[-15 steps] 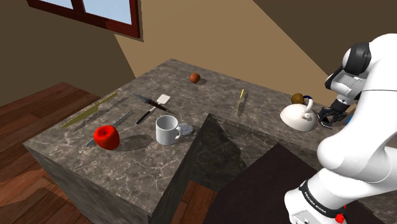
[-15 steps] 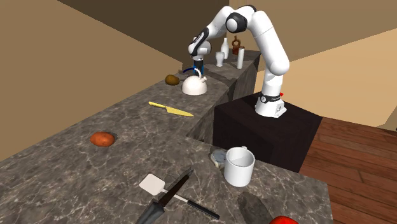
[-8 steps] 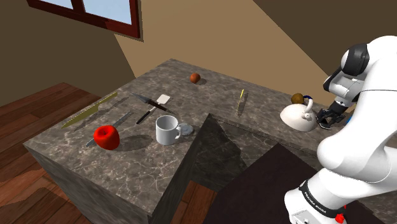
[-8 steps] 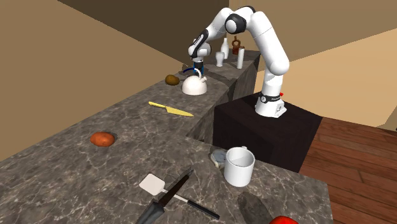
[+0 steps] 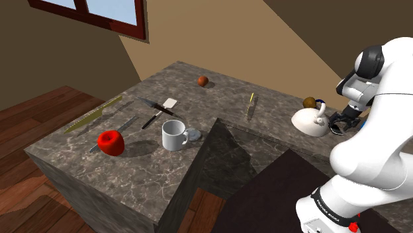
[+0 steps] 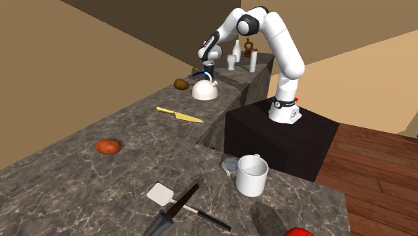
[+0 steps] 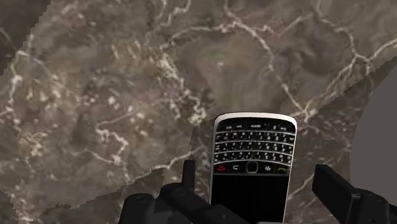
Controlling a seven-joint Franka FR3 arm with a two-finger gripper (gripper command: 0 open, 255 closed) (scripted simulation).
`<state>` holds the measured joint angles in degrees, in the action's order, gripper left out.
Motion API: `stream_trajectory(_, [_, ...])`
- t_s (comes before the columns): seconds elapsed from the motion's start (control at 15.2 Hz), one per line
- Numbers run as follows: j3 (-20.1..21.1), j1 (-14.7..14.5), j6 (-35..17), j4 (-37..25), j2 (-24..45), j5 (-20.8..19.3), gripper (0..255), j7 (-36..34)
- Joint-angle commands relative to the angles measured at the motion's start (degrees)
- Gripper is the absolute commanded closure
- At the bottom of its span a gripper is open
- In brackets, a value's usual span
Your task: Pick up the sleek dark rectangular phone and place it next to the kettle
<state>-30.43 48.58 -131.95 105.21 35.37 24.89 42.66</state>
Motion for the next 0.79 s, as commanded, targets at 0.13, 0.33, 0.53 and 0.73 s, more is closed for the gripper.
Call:
stream_trajectory(0.13, [-1.91, -1.21, 3.9, -0.57, -3.63, -2.46, 0, -1.48])
stream_trajectory(0.33, [-2.36, -1.49, 4.96, -0.84, -4.53, -3.1, 0, -1.87])
stream_trajectory(0.53, [-2.35, -1.49, 4.96, -0.85, -4.53, -3.1, 0, -1.87])
stream_trajectory(0.73, [-2.35, -1.49, 4.96, -0.85, -4.53, -3.1, 0, -1.87])
